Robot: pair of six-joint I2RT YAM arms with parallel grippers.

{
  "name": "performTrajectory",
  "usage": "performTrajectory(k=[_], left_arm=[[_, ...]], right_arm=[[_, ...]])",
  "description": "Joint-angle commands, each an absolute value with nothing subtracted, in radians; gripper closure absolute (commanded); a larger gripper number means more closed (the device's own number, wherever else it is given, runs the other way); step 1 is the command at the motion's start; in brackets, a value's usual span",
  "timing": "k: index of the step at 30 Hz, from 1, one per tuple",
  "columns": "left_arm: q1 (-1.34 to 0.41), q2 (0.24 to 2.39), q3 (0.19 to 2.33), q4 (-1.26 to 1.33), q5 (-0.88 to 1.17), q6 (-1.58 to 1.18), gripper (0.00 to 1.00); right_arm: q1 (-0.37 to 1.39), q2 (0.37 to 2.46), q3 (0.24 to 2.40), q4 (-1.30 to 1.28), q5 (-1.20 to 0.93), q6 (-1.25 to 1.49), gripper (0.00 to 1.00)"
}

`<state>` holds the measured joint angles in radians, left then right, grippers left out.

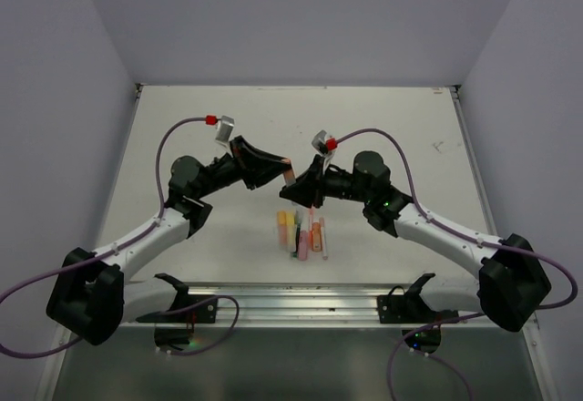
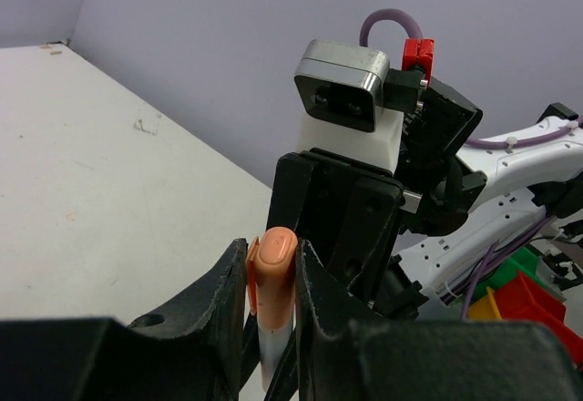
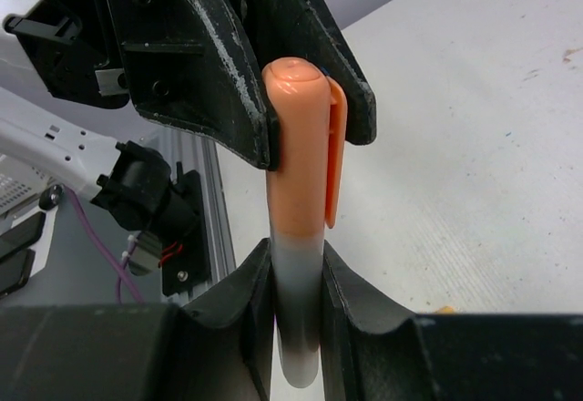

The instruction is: Open the pen caps

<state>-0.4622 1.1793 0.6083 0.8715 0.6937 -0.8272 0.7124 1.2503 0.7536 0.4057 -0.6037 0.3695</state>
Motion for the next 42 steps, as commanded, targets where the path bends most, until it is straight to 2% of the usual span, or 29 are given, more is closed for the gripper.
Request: performTrajectory(k=[1, 17, 20, 23, 26, 27, 29, 36, 39, 42], left_arm=[[-0.419, 1.161, 0.670, 1.117, 0.630, -0.862, 1.00], [-0.291, 1.265, 0.863, 1.288, 0.578, -0.997, 1.00], [-0.287, 1.287, 0.900, 1.253, 0.592, -0.985, 1.00], [-0.279, 1.296, 0.931, 1.076, 0.614, -0.886, 1.00], [-0.261, 1.325, 1.001, 0.722, 0.585, -0.697, 1.00], [-0.252, 1.341, 1.028, 0.525, 0.568, -0.651, 1.00], [-0.239, 1.385, 1.106, 0.363, 0.526, -0.530, 1.00], [-0.198, 1.747, 1.379, -0.200, 0.310, -0.339, 1.00], [-0.196, 1.946, 1.555, -0.345, 0.175, -0.276, 1.00], [-0.195, 2.048, 1.646, -0.428, 0.114, -0.250, 1.00]], right_arm=[[0.724, 1.287, 0.736, 0.350, -0.706, 0.325, 1.00], [0.726, 1.321, 0.635, 0.383, -0.732, 0.279, 1.00], [0.726, 1.310, 0.629, 0.391, -0.724, 0.293, 1.00], [0.724, 1.272, 0.629, 0.358, -0.666, 0.301, 1.00], [0.721, 1.197, 0.630, 0.296, -0.548, 0.296, 1.00], [0.718, 1.159, 0.634, 0.278, -0.517, 0.299, 1.00], [0.716, 1.125, 0.632, 0.250, -0.433, 0.305, 1.00], [0.712, 1.054, 0.638, 0.206, -0.281, 0.336, 1.00], [0.710, 1.063, 0.638, 0.206, -0.262, 0.350, 1.00], [0.709, 1.077, 0.632, 0.216, -0.261, 0.357, 1.00]])
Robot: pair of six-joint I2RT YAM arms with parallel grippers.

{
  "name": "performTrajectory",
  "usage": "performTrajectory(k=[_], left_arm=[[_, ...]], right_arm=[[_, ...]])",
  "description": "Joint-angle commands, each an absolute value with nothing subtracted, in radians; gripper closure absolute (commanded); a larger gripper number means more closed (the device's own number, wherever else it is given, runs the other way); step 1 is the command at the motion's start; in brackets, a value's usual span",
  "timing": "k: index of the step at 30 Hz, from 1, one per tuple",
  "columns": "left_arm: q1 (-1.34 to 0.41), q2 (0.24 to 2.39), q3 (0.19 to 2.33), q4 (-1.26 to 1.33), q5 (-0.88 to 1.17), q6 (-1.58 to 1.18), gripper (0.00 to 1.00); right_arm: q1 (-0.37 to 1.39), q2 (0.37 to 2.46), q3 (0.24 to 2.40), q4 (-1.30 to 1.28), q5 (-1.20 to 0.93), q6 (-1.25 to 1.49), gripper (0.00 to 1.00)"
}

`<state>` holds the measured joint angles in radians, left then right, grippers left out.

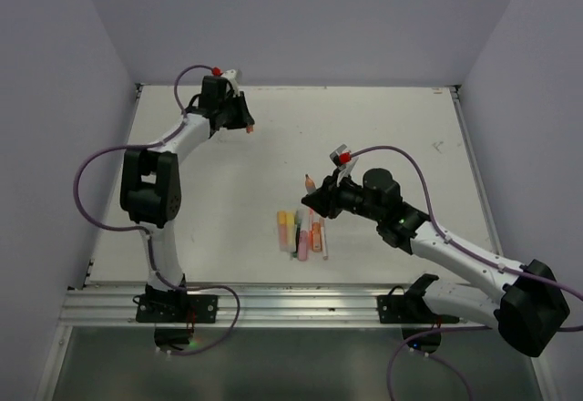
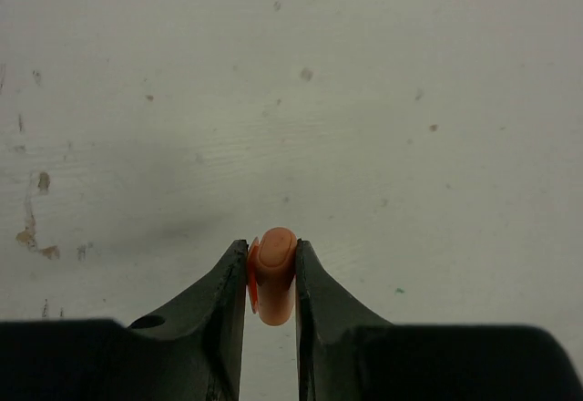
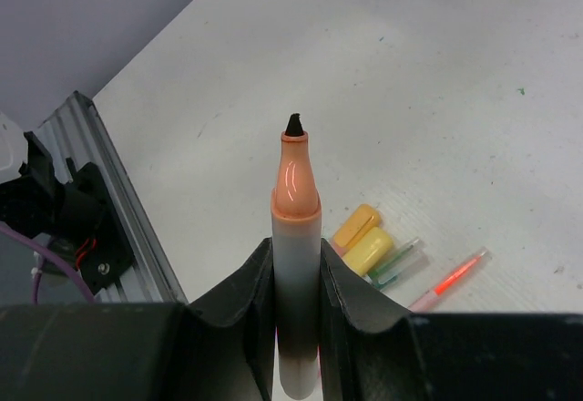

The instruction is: Open the pen caps

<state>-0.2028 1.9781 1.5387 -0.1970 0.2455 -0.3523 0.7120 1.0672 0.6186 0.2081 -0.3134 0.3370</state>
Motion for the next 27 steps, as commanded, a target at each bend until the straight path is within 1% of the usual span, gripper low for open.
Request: performTrajectory(k=[1, 2, 8, 10, 13, 17, 18, 19, 20, 22, 23, 25, 26, 27], left_arm=[[-0.193, 2.078, 1.698, -0.443, 0.100, -0.244, 1.00], [-0.187, 2.133, 1.724, -0.465, 0.098, -0.238, 1.00], [-0.164, 2.307, 1.911, -0.561, 0.091, -0.222, 1.00], [-0.160, 2.332, 1.945, -0.569, 0.084, -0.221, 1.00], [-0.152, 2.358, 1.970, -0.561, 0.086, -0.215, 0.97], [-0.146, 2.402, 2.000, -0.568, 0.090, -0.201, 0.86], [-0.144, 2.407, 2.003, -0.566, 0.091, -0.198, 0.79], [-0.144, 2.410, 2.002, -0.563, 0.091, -0.196, 0.76], [-0.143, 2.416, 2.000, -0.557, 0.092, -0.196, 0.70], [-0.143, 2.418, 2.000, -0.557, 0.098, -0.198, 0.62], [-0.143, 2.416, 1.999, -0.554, 0.103, -0.201, 0.57], [-0.143, 2.404, 1.988, -0.549, 0.118, -0.201, 0.51], [-0.143, 2.384, 1.980, -0.539, 0.120, -0.210, 0.44], [-0.143, 2.372, 1.971, -0.531, 0.121, -0.213, 0.40]], right_arm=[[0.709, 1.083, 0.632, 0.221, -0.259, 0.362, 1.00], [0.709, 1.095, 0.632, 0.225, -0.259, 0.362, 1.00], [0.707, 1.137, 0.647, 0.238, -0.270, 0.364, 1.00], [0.707, 1.150, 0.657, 0.238, -0.273, 0.364, 1.00], [0.707, 1.169, 0.661, 0.248, -0.279, 0.365, 1.00], [0.707, 1.183, 0.661, 0.265, -0.285, 0.373, 1.00], [0.707, 1.184, 0.660, 0.267, -0.285, 0.373, 1.00], [0.707, 1.186, 0.660, 0.268, -0.287, 0.374, 1.00], [0.707, 1.187, 0.658, 0.271, -0.285, 0.374, 1.00], [0.707, 1.189, 0.660, 0.272, -0.285, 0.377, 1.00], [0.707, 1.189, 0.660, 0.273, -0.287, 0.377, 1.00], [0.707, 1.186, 0.658, 0.276, -0.285, 0.380, 1.00], [0.707, 1.181, 0.657, 0.279, -0.284, 0.382, 1.00], [0.707, 1.180, 0.657, 0.281, -0.282, 0.383, 1.00]])
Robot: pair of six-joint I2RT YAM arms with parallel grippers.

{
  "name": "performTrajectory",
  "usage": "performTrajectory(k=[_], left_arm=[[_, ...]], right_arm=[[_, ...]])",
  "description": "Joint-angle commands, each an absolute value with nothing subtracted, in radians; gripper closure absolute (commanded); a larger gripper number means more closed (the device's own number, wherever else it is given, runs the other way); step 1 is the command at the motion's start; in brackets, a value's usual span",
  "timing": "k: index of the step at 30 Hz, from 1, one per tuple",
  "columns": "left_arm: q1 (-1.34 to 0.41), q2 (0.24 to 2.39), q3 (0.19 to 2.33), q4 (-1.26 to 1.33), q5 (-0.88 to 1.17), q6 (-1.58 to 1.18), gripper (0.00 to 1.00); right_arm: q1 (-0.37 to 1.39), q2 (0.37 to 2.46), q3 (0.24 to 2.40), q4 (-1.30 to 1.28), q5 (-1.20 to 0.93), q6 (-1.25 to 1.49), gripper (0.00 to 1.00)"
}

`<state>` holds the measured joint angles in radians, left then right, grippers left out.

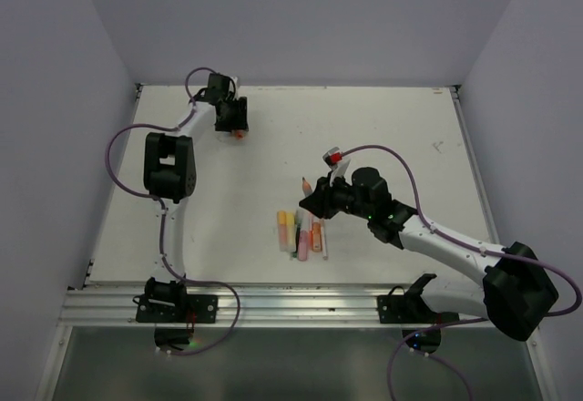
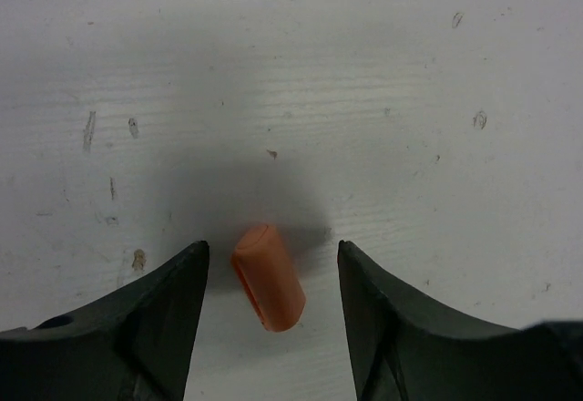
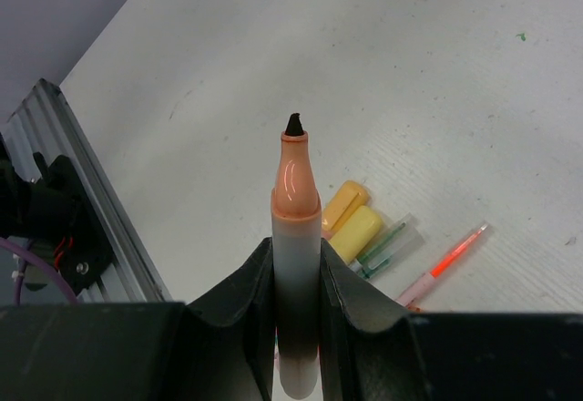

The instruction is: Open the pen caps

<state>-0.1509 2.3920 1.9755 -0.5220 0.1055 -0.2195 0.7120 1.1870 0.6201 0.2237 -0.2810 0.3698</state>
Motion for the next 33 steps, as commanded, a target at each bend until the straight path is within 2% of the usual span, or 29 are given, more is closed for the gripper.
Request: performTrajectory(k=[1, 2, 5, 7, 9, 14, 16, 22, 28, 33], left_arm=[[-0.143, 2.356, 1.951, -0.526, 0.121, -0.221, 0.37], [-0.143, 2.323, 1.939, -0.517, 0.120, -0.225, 0.31], [-0.143, 2.232, 1.881, -0.497, 0.115, -0.253, 0.21], [-0.143, 2.133, 1.803, -0.480, 0.110, -0.294, 0.17], [-0.143, 2.050, 1.731, -0.451, 0.117, -0.336, 0.16], [-0.164, 1.653, 1.309, -0.185, 0.264, -0.538, 0.16], [-0.199, 1.480, 1.142, -0.114, 0.258, -0.606, 0.16], [-0.483, 1.199, 0.911, 0.024, 0.145, -0.736, 0.16], [-0.714, 1.152, 0.835, 0.133, 0.010, -0.810, 0.20], [-0.779, 1.207, 0.861, 0.160, -0.051, -0.821, 0.25]], right_arm=[[0.707, 1.177, 0.657, 0.281, -0.279, 0.383, 1.00], [0.707, 1.170, 0.660, 0.275, -0.278, 0.383, 1.00], [0.707, 1.157, 0.661, 0.272, -0.265, 0.387, 1.00], [0.707, 1.140, 0.660, 0.273, -0.247, 0.391, 0.98], [0.707, 1.134, 0.660, 0.279, -0.219, 0.396, 0.97], [0.707, 1.135, 0.652, 0.337, -0.157, 0.414, 0.94], [0.709, 1.149, 0.652, 0.357, -0.127, 0.420, 0.94], [0.709, 1.183, 0.652, 0.433, -0.140, 0.439, 0.94], [0.710, 1.210, 0.638, 0.491, -0.161, 0.454, 0.93], [0.713, 1.221, 0.637, 0.494, -0.153, 0.446, 0.93]])
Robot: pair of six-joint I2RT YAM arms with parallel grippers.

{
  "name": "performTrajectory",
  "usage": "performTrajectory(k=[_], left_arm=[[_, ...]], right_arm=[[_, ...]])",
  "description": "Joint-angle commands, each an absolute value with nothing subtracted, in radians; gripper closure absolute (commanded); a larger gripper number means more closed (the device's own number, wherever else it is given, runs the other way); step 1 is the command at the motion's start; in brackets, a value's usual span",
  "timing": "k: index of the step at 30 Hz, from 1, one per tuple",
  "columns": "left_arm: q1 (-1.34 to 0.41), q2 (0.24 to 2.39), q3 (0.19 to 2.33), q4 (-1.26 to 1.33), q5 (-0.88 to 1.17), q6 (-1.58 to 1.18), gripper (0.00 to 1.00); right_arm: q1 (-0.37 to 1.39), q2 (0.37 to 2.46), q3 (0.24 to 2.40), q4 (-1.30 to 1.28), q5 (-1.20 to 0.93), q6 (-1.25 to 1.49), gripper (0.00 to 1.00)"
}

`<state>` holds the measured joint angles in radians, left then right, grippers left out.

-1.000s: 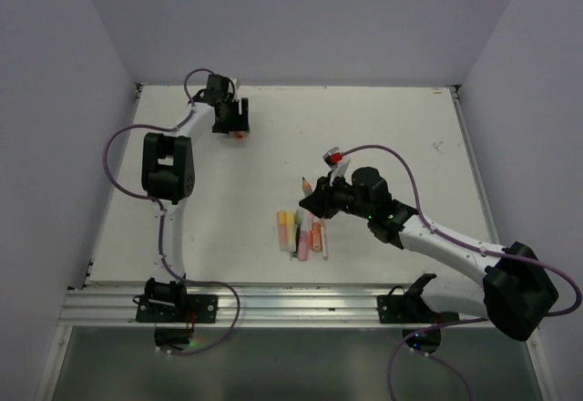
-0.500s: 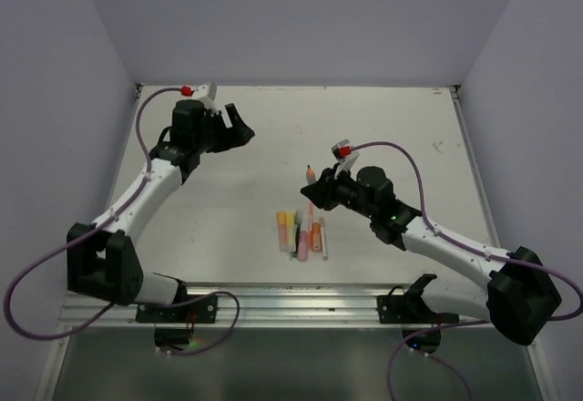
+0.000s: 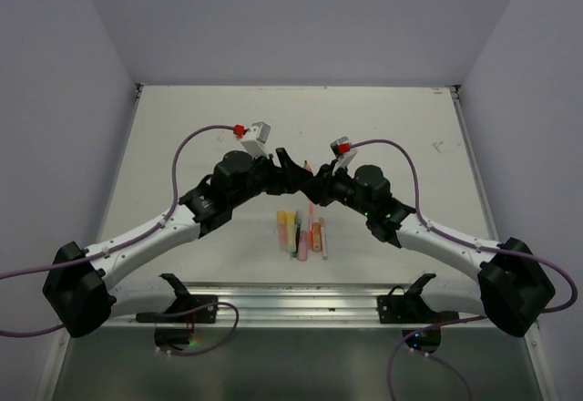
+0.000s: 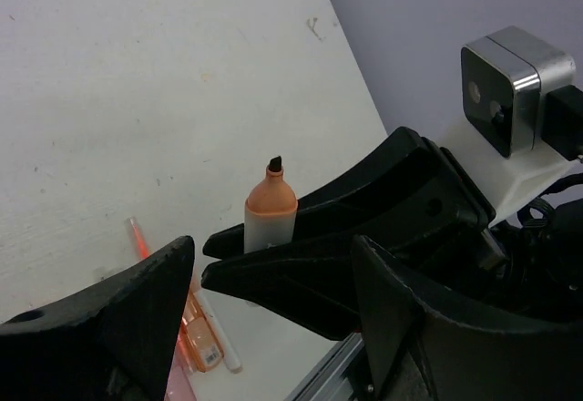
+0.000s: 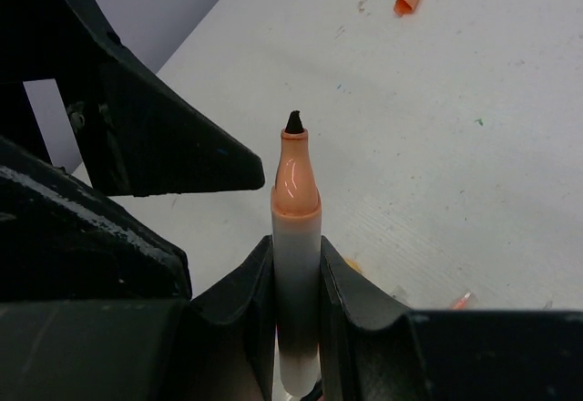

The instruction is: Open the pen caps

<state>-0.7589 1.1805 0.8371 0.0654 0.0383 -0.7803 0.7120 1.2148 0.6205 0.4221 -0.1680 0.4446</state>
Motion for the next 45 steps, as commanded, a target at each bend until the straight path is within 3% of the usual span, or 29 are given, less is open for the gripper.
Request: performTrajectory(k=[1, 9, 15, 19, 21, 23, 24, 26, 28, 29, 32, 33, 36, 40, 45], left_arm=[[-0.784, 1.230, 0.864, 0.164, -0.054, -0.828, 0.28], [-0.793, 1.276, 0.870, 0.178, -0.129, -0.841, 0.36], [-0.795, 1.298, 0.879, 0.184, -0.123, -0.847, 0.51], [-0.810, 1.319, 0.876, 0.187, -0.106, -0.853, 0.69], [-0.815, 1.328, 0.868, 0.187, -0.100, -0.862, 0.74], [-0.815, 1.328, 0.861, 0.187, -0.098, -0.865, 0.85], [-0.815, 1.324, 0.861, 0.172, -0.115, -0.864, 0.96], [-0.815, 1.321, 0.862, 0.154, -0.129, -0.861, 1.00], [-0.813, 1.313, 0.868, 0.115, -0.170, -0.841, 1.00], [-0.811, 1.312, 0.876, 0.095, -0.187, -0.833, 1.00], [-0.784, 1.307, 0.881, 0.037, -0.206, -0.804, 1.00], [-0.770, 1.307, 0.881, 0.023, -0.207, -0.795, 1.00], [-0.701, 1.315, 0.894, -0.063, -0.207, -0.738, 1.00], [-0.560, 1.388, 0.955, -0.202, -0.213, -0.608, 1.00], [-0.444, 1.555, 1.104, -0.319, -0.180, -0.482, 1.00]], right_arm=[[0.715, 1.223, 0.635, 0.492, -0.150, 0.445, 0.93], [0.729, 1.246, 0.632, 0.503, -0.137, 0.436, 0.93], [0.735, 1.269, 0.635, 0.523, -0.137, 0.440, 0.93], [0.736, 1.278, 0.634, 0.540, -0.124, 0.445, 0.93], [0.738, 1.282, 0.632, 0.545, -0.123, 0.446, 0.93], [0.736, 1.284, 0.630, 0.546, -0.118, 0.445, 0.93], [0.738, 1.282, 0.626, 0.549, -0.114, 0.445, 0.92], [0.736, 1.278, 0.621, 0.548, -0.114, 0.443, 0.90], [0.736, 1.269, 0.617, 0.540, -0.107, 0.445, 0.75], [0.738, 1.264, 0.609, 0.529, -0.101, 0.446, 0.60], [0.735, 1.235, 0.597, 0.497, -0.071, 0.442, 0.36], [0.735, 1.229, 0.595, 0.485, -0.066, 0.437, 0.23], [0.730, 1.200, 0.601, 0.421, -0.045, 0.425, 0.07], [0.727, 1.177, 0.620, 0.304, 0.020, 0.402, 0.01], [0.723, 1.181, 0.609, 0.298, 0.038, 0.391, 0.01]])
